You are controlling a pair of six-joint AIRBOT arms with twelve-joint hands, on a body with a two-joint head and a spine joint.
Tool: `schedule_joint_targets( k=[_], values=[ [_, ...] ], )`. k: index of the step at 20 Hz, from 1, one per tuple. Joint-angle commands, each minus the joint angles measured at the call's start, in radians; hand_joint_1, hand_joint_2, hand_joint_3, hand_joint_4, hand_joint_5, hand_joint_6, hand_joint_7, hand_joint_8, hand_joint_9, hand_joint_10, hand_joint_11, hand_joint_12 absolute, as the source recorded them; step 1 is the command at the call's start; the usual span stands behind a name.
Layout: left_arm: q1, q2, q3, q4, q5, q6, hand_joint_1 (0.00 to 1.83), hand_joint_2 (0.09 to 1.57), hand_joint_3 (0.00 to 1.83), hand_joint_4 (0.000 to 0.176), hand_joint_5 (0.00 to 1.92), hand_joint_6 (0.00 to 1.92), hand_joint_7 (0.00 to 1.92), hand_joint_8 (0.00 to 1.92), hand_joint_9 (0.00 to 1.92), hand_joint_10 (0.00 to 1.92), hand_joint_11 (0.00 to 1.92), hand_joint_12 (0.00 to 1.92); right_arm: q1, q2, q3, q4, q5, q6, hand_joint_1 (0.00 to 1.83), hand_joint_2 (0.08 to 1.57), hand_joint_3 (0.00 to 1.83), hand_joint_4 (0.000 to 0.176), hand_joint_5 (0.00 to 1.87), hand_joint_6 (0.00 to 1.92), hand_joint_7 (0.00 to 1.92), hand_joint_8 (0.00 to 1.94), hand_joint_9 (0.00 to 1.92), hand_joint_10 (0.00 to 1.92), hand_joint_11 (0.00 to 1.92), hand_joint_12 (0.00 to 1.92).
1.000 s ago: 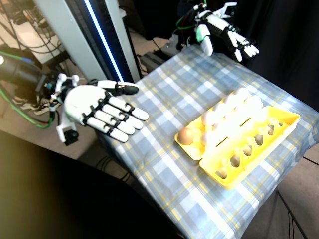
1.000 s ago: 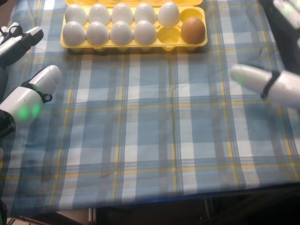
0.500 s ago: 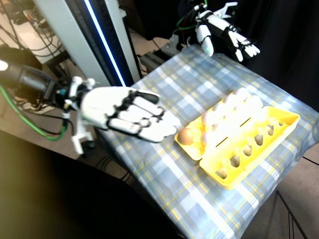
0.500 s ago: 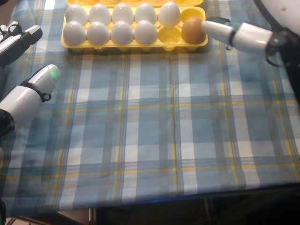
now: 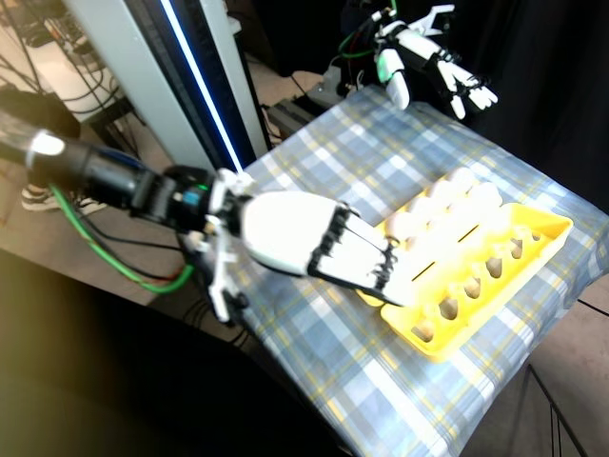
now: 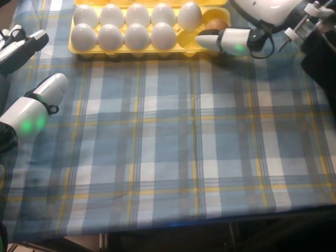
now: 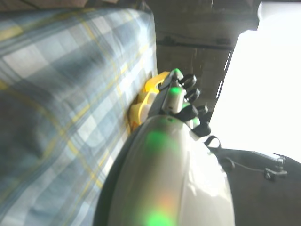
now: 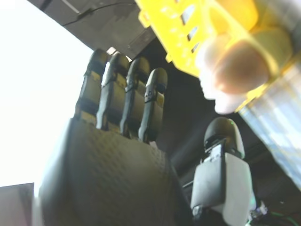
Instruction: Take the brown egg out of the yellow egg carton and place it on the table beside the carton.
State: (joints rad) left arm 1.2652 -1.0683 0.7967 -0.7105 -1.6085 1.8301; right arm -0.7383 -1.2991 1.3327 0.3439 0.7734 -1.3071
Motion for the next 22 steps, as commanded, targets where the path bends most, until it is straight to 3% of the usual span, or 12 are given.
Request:
schedule_joint_targets(
  k=[1,3,5,6,8,10,13,17,20,22],
  values=[
    [-0.005,0.001,0.004,0.045,-0.116,-0.007,0.37,1.26,0.0,0.05,0.43,0.0,0.17,0.0,0.08,0.0,0.0,0.0,0.014,-0.004,0.019,-0.02,0.083,0.022,0.69,1.0,0.0,0.0,0.68,0.0,0.76,0.0,0.52,0.0,0.07,0.19],
    [-0.005,0.002,0.003,0.046,-0.119,-0.007,0.37,1.26,0.0,0.053,0.42,0.0,0.16,0.0,0.08,0.0,0.0,0.0,0.014,-0.009,0.036,-0.02,0.076,0.058,0.73,0.97,0.0,0.0,0.7,0.01,0.76,0.0,0.51,0.0,0.04,0.16],
    [-0.005,0.002,0.003,0.044,-0.118,-0.007,0.38,1.26,0.0,0.044,0.43,0.0,0.17,0.0,0.09,0.0,0.0,0.0,0.014,-0.009,0.036,-0.022,0.073,0.058,0.79,0.96,0.0,0.0,0.72,0.01,0.77,0.0,0.5,0.0,0.04,0.16],
    [-0.005,0.001,0.003,0.043,-0.118,-0.007,0.38,1.26,0.0,0.05,0.42,0.0,0.16,0.0,0.09,0.0,0.0,0.0,0.014,-0.009,0.032,-0.026,0.072,0.058,0.8,0.95,0.0,0.0,0.71,0.01,0.76,0.0,0.49,0.0,0.04,0.15],
    [-0.005,0.001,0.002,0.043,-0.119,-0.007,0.37,1.26,0.0,0.039,0.43,0.0,0.17,0.0,0.08,0.0,0.0,0.0,0.014,-0.006,0.028,-0.036,0.07,0.058,0.77,0.94,0.0,0.0,0.69,0.0,0.72,0.0,0.46,0.0,0.03,0.14],
    [-0.005,0.001,0.002,0.043,-0.119,-0.007,0.35,1.26,0.0,0.051,0.42,0.0,0.16,0.0,0.08,0.0,0.0,0.0,0.014,0.0,0.025,-0.043,0.069,0.058,0.72,0.89,0.0,0.0,0.66,0.0,0.7,0.0,0.45,0.0,0.07,0.11],
    [-0.005,0.002,0.001,0.042,-0.119,-0.007,0.37,1.26,0.0,0.045,0.43,0.0,0.17,0.0,0.09,0.0,0.0,0.0,0.017,0.018,0.005,-0.057,0.077,0.056,0.75,0.81,0.0,0.0,0.58,0.0,0.62,0.0,0.47,0.0,0.11,0.11],
    [-0.005,0.002,0.001,0.042,-0.119,-0.007,0.37,1.26,0.0,0.047,0.43,0.0,0.16,0.0,0.09,0.0,0.0,0.0,0.022,0.046,-0.067,-0.058,0.15,-0.013,0.74,0.79,0.0,0.0,0.53,0.0,0.55,0.0,0.42,0.0,0.12,0.12],
    [-0.005,0.001,0.0,0.042,-0.119,-0.007,0.37,1.26,0.0,0.04,0.44,0.0,0.17,0.0,0.09,0.0,0.0,0.0,0.025,0.084,-0.136,-0.058,0.181,-0.109,0.79,0.81,0.0,0.0,0.6,0.01,0.63,0.01,0.42,0.0,0.14,0.11],
    [-0.004,0.001,0.0,0.04,-0.119,-0.007,0.35,1.26,0.0,0.046,0.43,0.0,0.16,0.0,0.08,0.0,0.0,0.0,0.025,0.086,-0.158,-0.057,0.187,-0.122,0.78,0.82,0.0,0.0,0.63,0.01,0.68,0.02,0.42,0.0,0.16,0.11]
  ],
)
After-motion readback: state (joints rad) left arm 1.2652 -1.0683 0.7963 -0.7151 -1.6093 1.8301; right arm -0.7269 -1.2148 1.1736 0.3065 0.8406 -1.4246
